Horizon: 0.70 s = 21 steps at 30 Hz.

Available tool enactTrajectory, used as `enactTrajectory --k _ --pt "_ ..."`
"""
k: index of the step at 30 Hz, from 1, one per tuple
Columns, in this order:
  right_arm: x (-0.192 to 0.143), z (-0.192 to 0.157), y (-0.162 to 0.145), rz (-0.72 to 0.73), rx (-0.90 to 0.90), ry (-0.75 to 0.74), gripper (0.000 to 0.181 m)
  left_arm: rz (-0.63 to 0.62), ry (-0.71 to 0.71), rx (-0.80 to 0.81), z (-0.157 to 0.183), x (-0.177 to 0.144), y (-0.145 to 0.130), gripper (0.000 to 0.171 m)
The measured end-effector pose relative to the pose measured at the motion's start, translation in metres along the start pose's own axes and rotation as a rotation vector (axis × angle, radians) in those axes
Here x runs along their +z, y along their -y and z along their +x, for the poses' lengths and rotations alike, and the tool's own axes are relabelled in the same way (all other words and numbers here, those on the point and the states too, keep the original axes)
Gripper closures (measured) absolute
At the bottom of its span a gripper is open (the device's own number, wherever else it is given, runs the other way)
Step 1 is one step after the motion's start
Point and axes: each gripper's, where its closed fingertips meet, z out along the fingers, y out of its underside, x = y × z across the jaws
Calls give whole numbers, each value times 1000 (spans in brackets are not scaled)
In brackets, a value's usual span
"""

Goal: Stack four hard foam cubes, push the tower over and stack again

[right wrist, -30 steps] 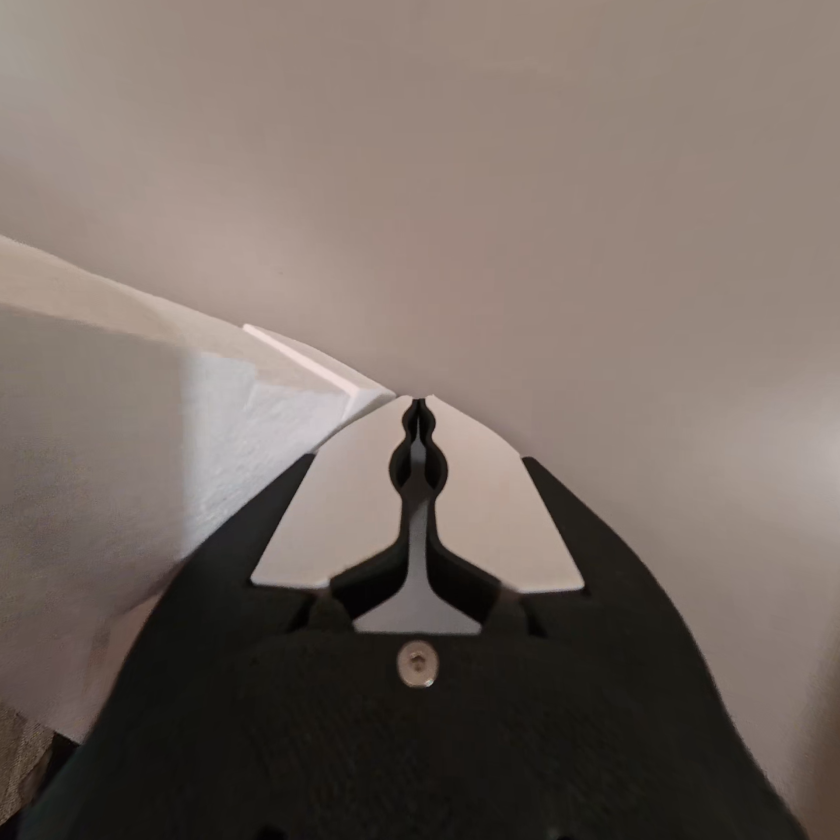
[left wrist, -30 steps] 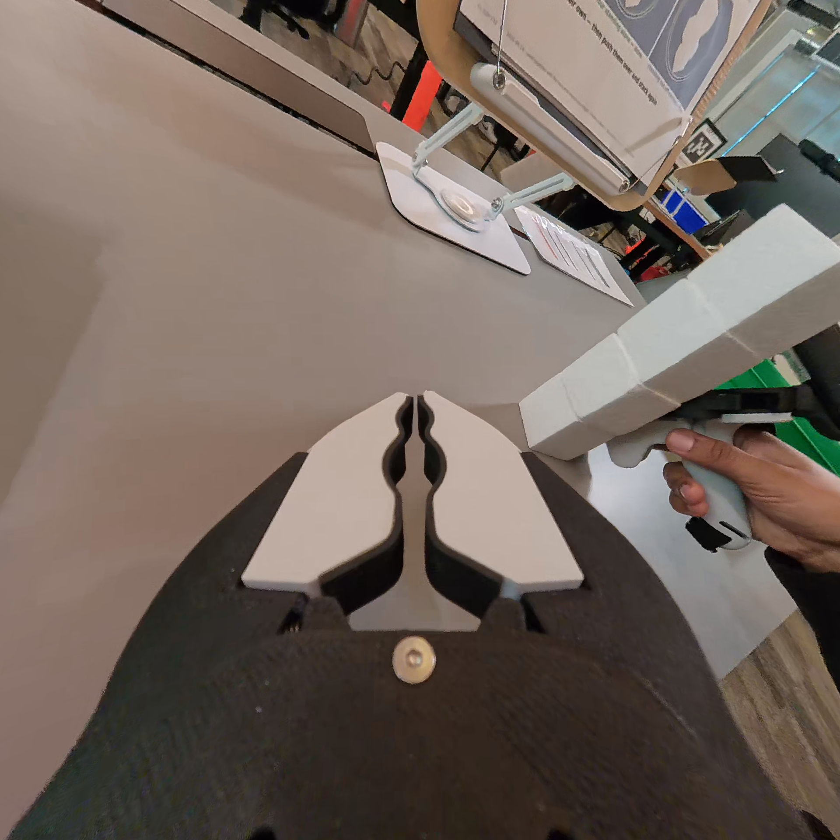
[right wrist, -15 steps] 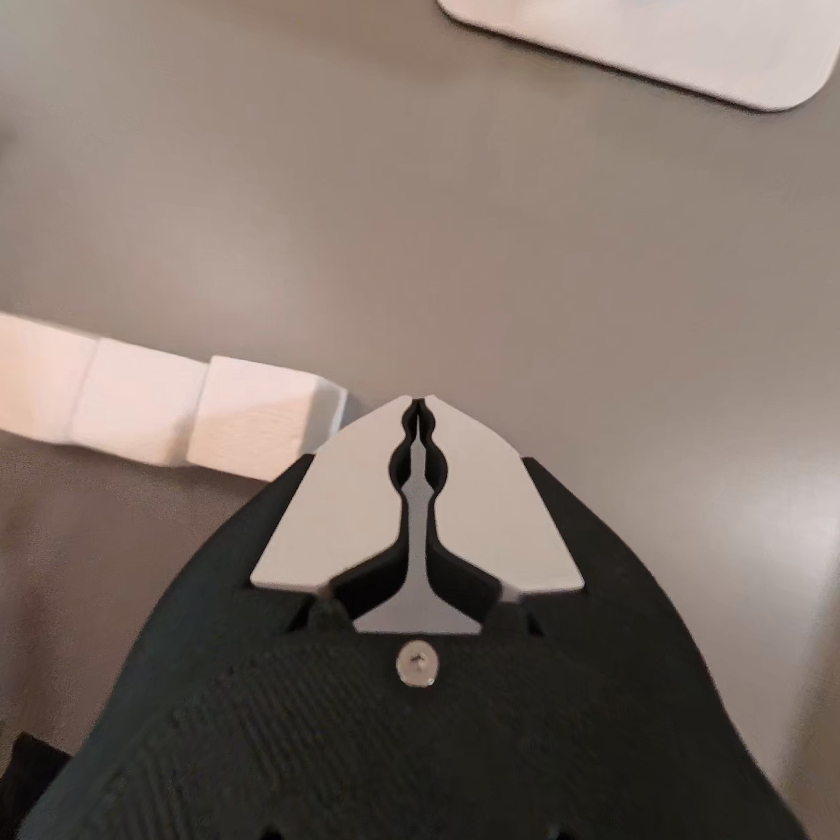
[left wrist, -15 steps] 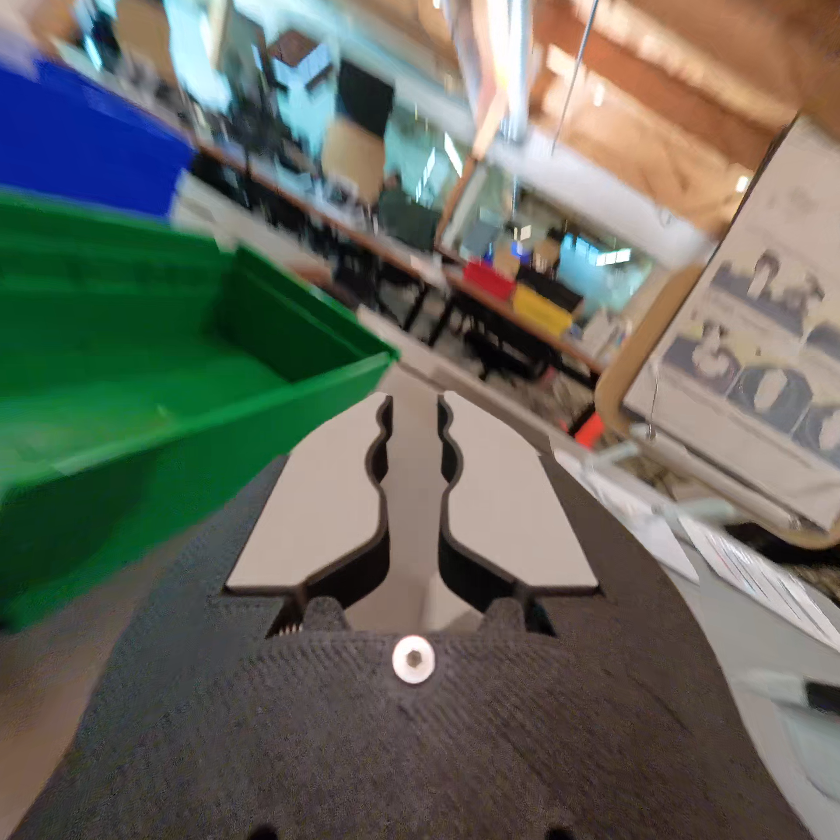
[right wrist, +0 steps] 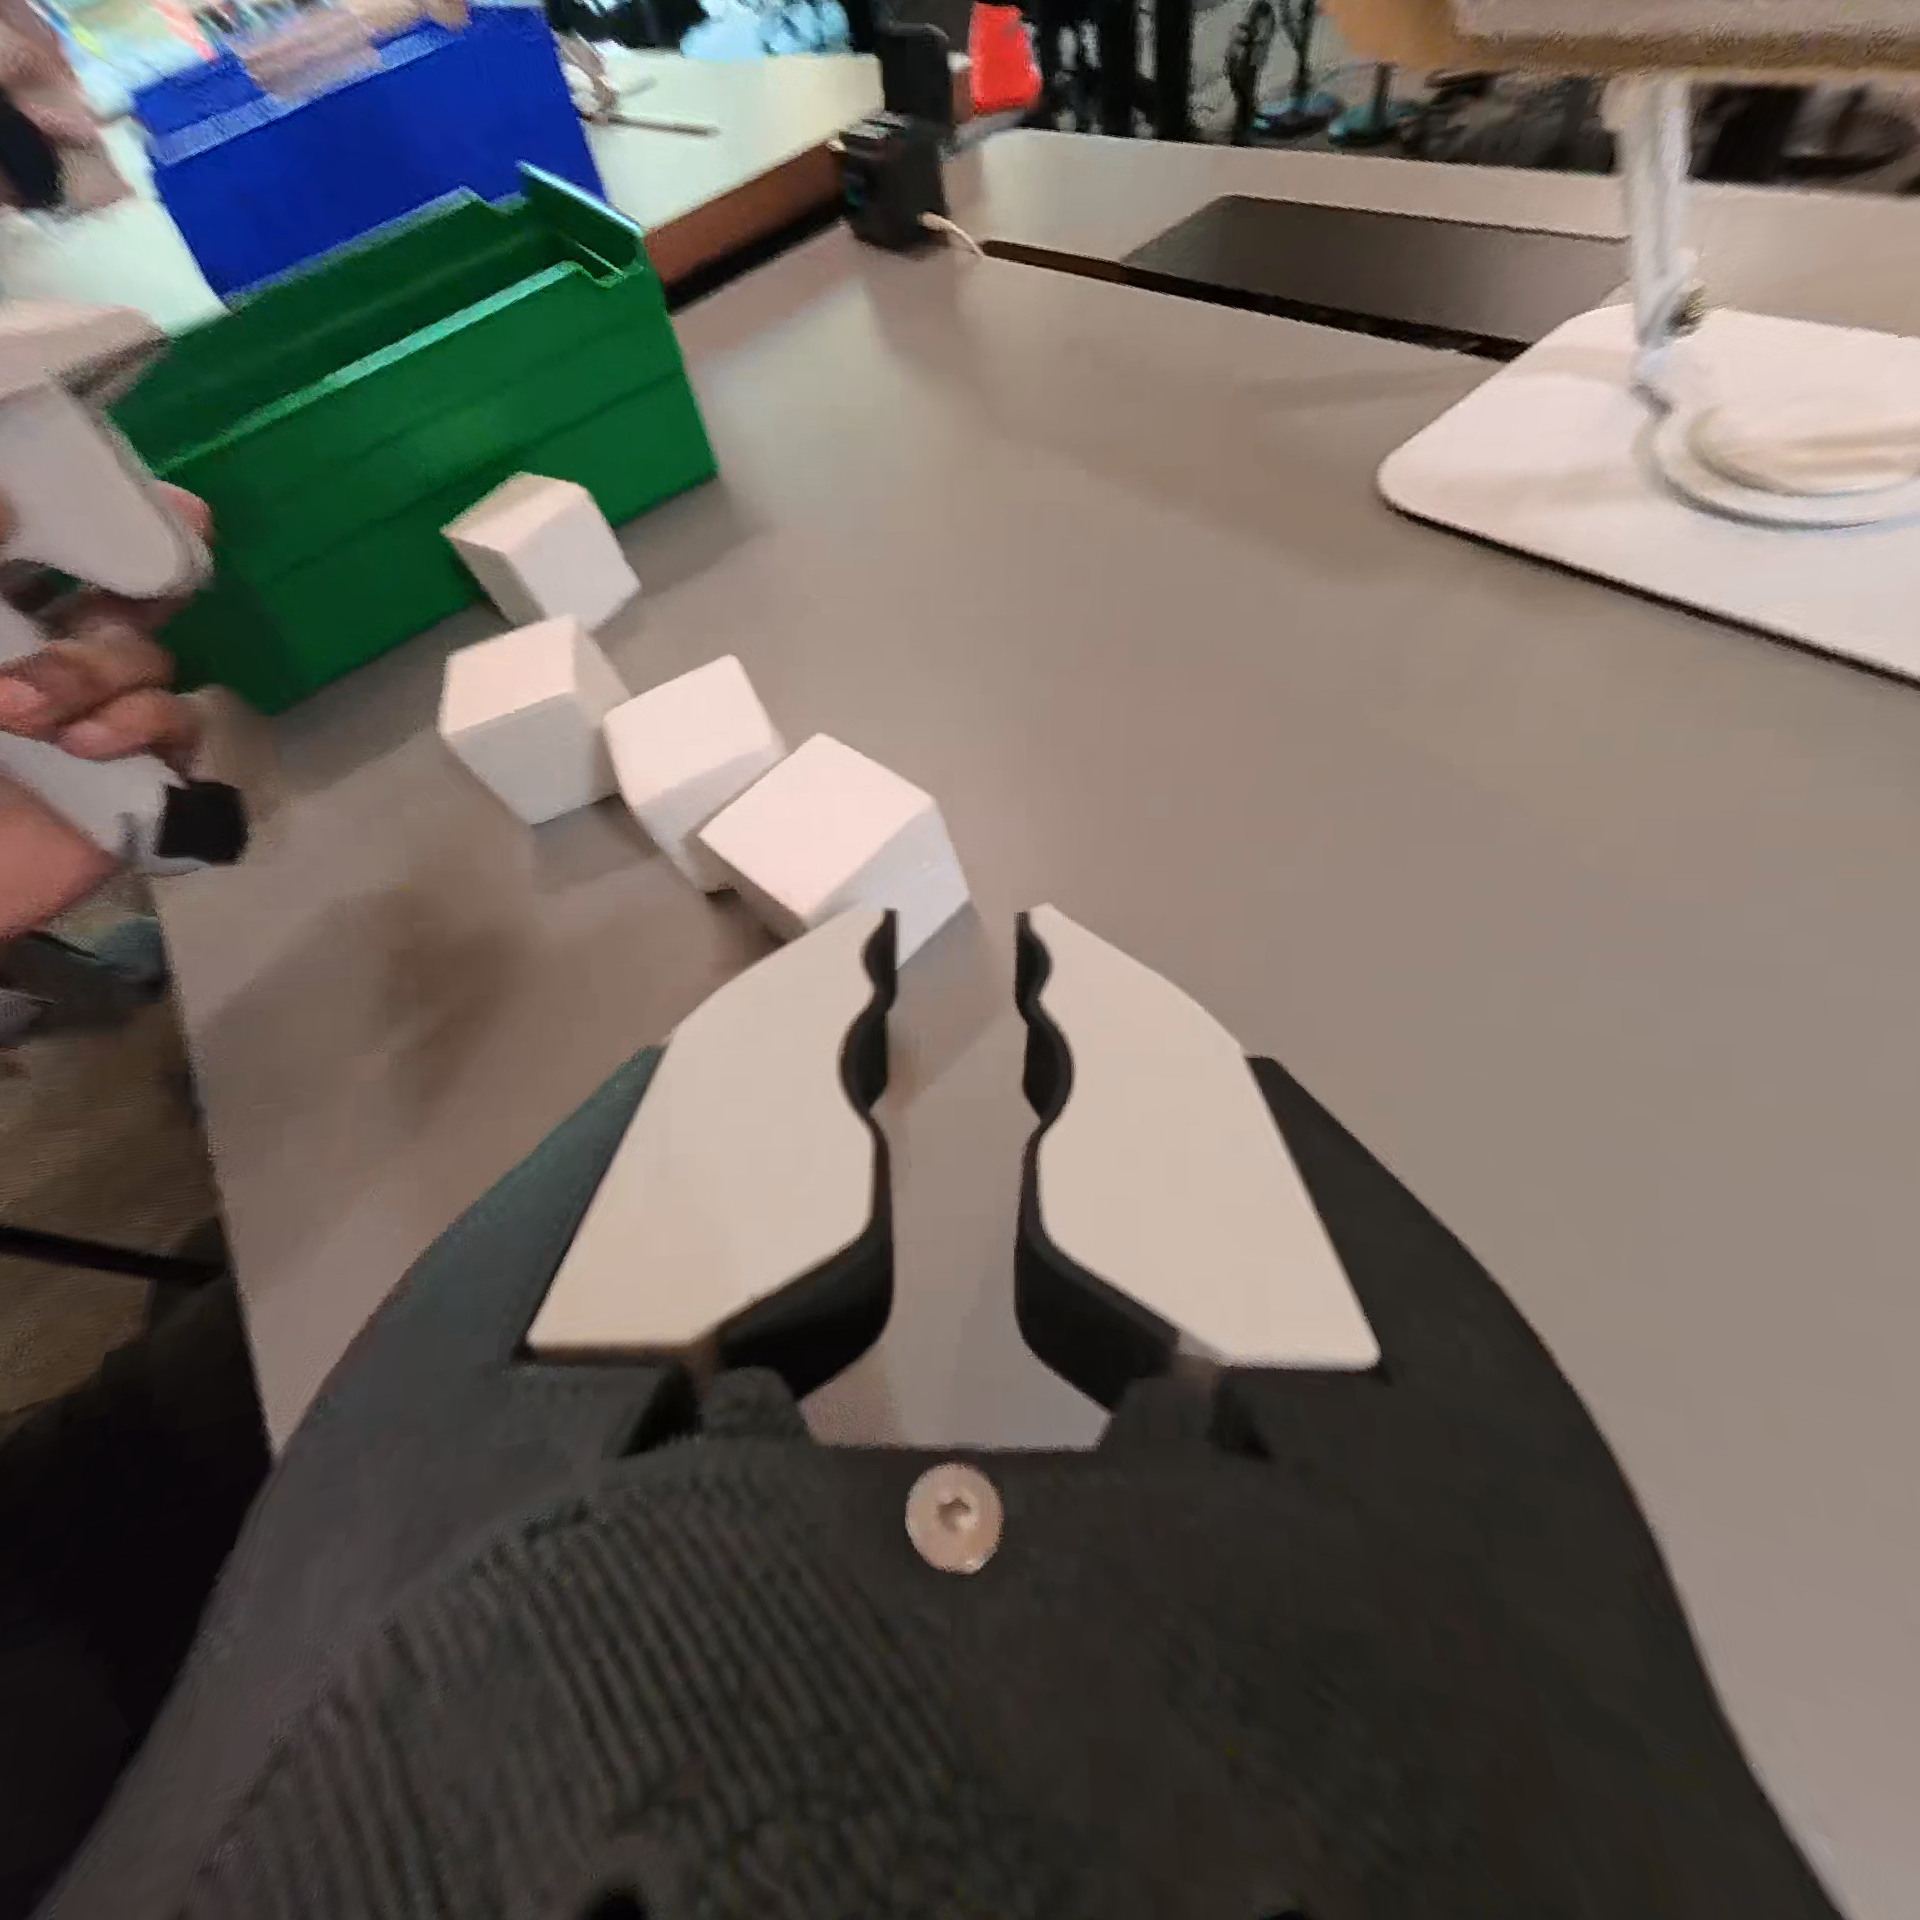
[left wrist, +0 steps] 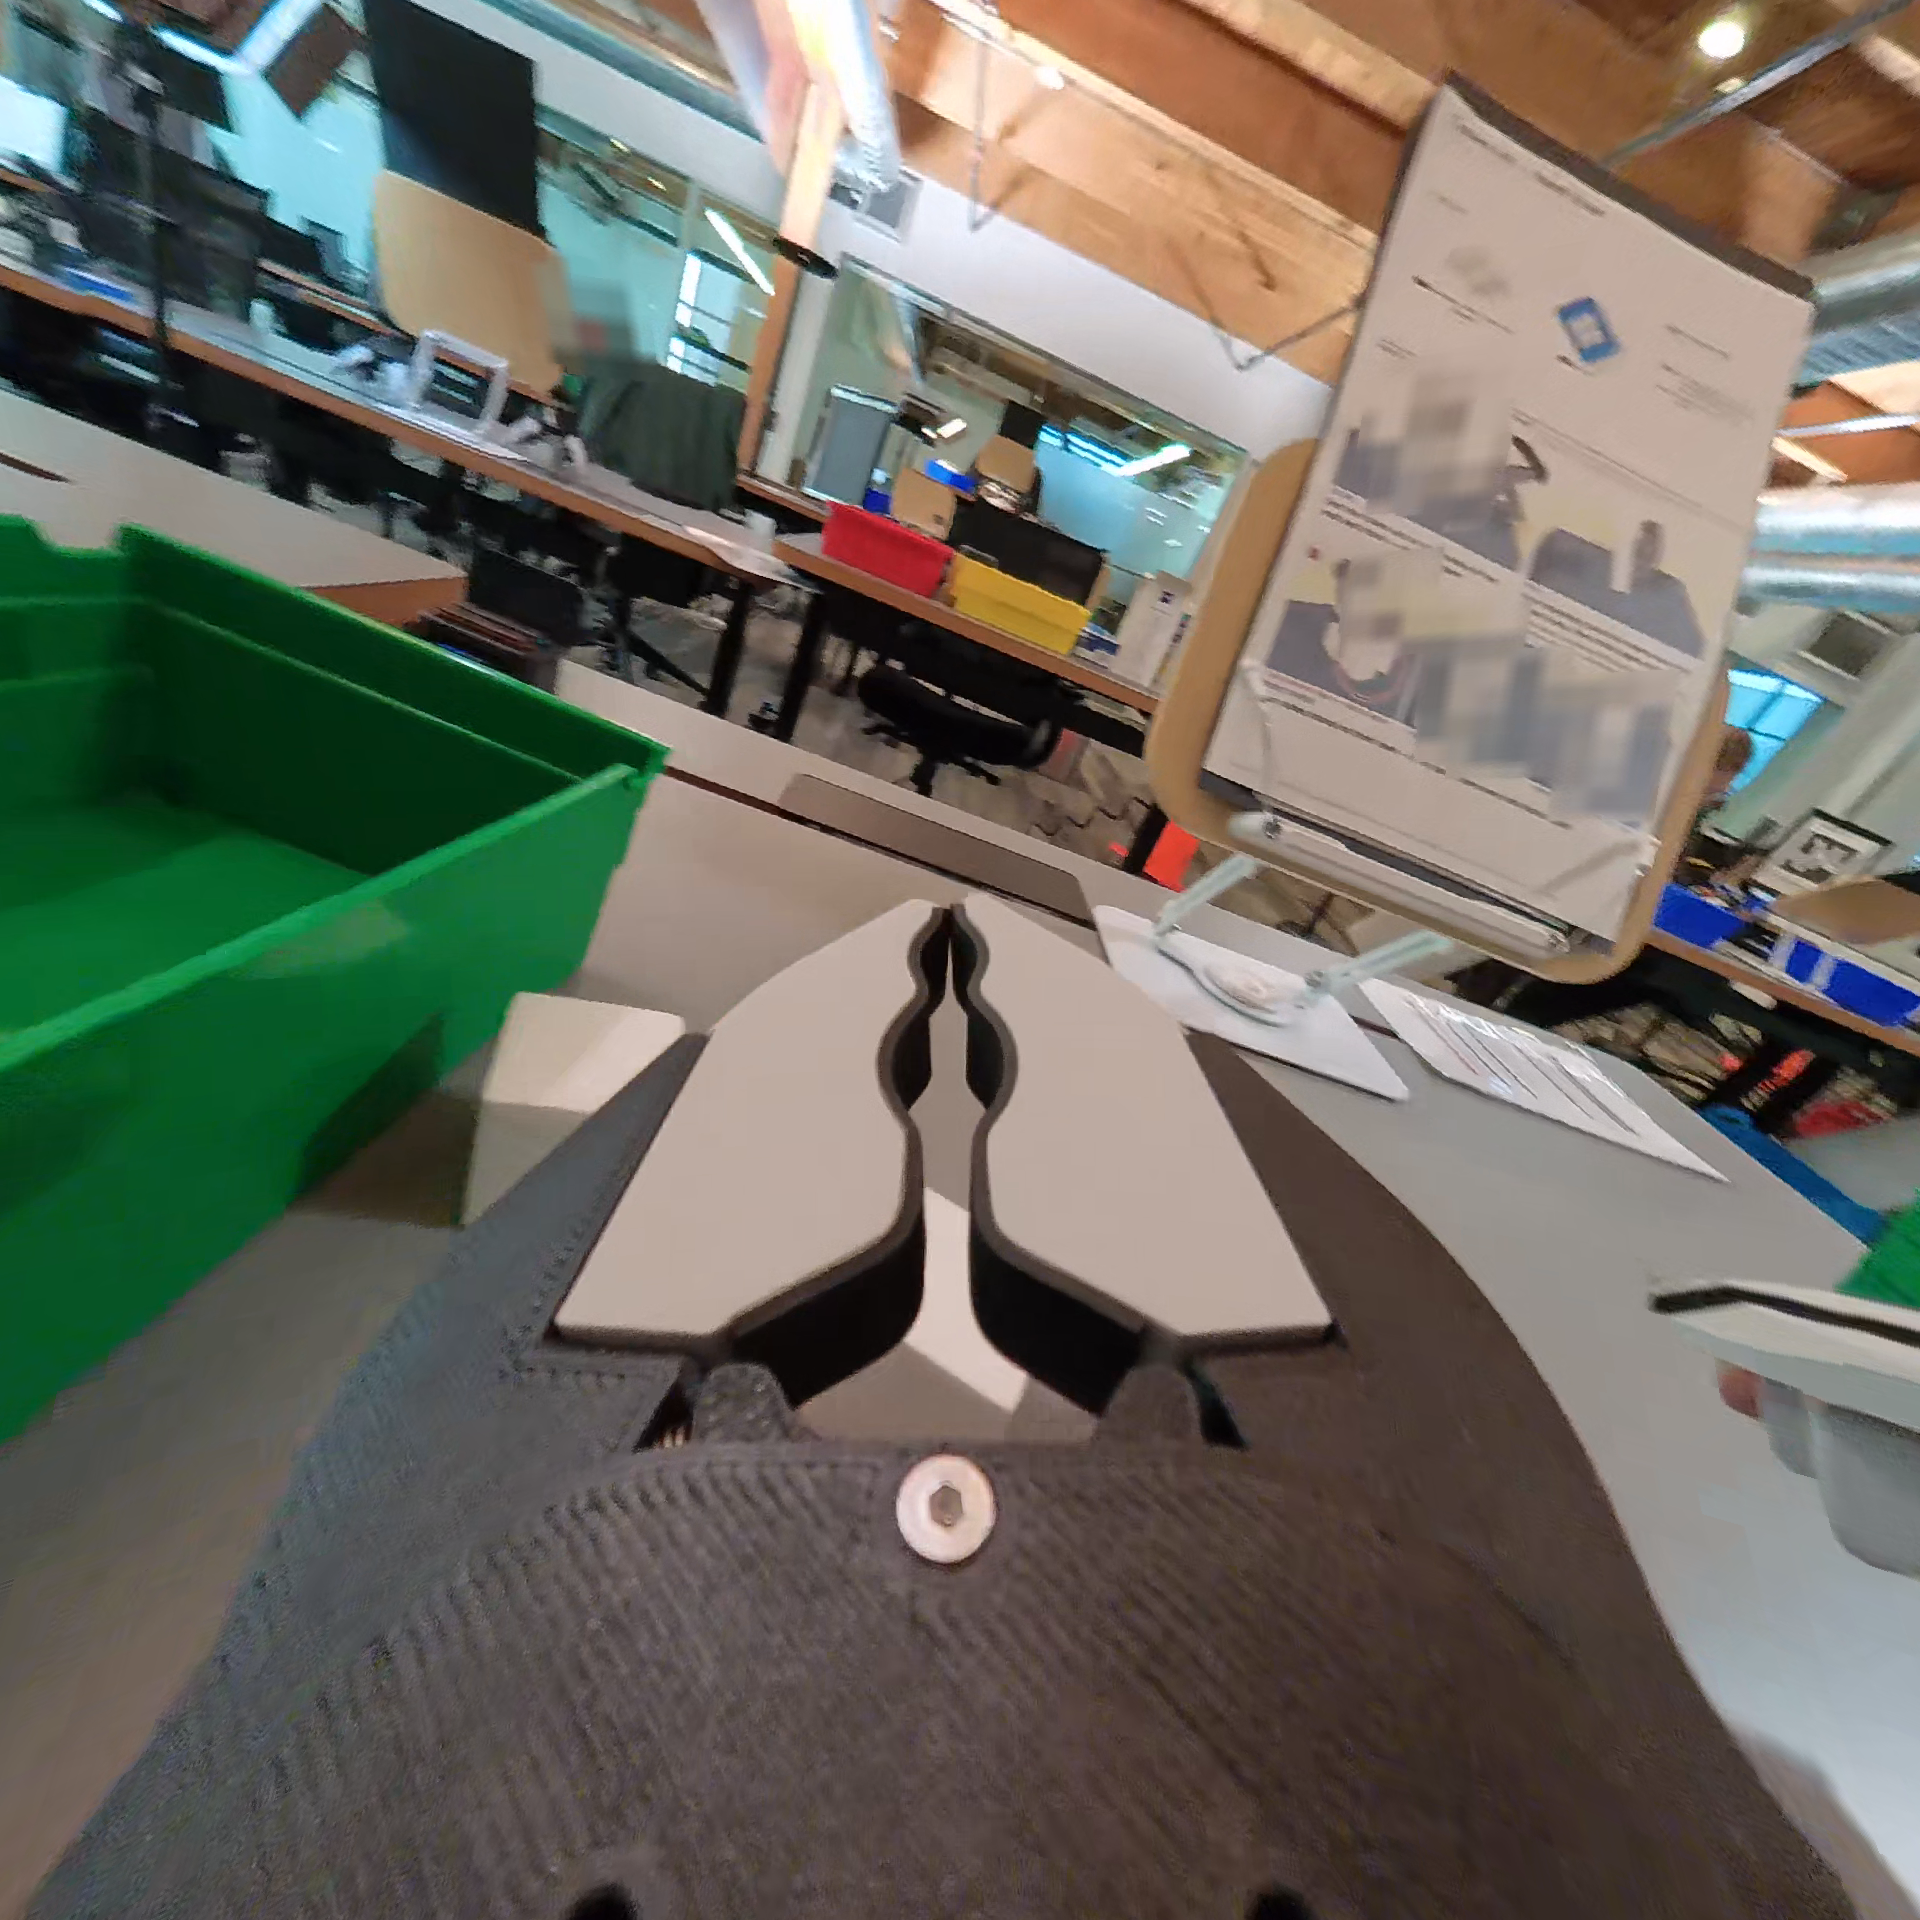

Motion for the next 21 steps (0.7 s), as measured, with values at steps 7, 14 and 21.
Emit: enactTrajectory --k 7,14,21 --pt "23 -4 -11 -6 35 198 120 -185 -262 -19 62 4 -46 171" --pt "69 -24 -23 -171 -262 228 117 -313 -394 -108 85 25 -67 171" --pt "79 -38 -20 -140 -268 197 123 -387 -520 -156 120 29 -85 171"
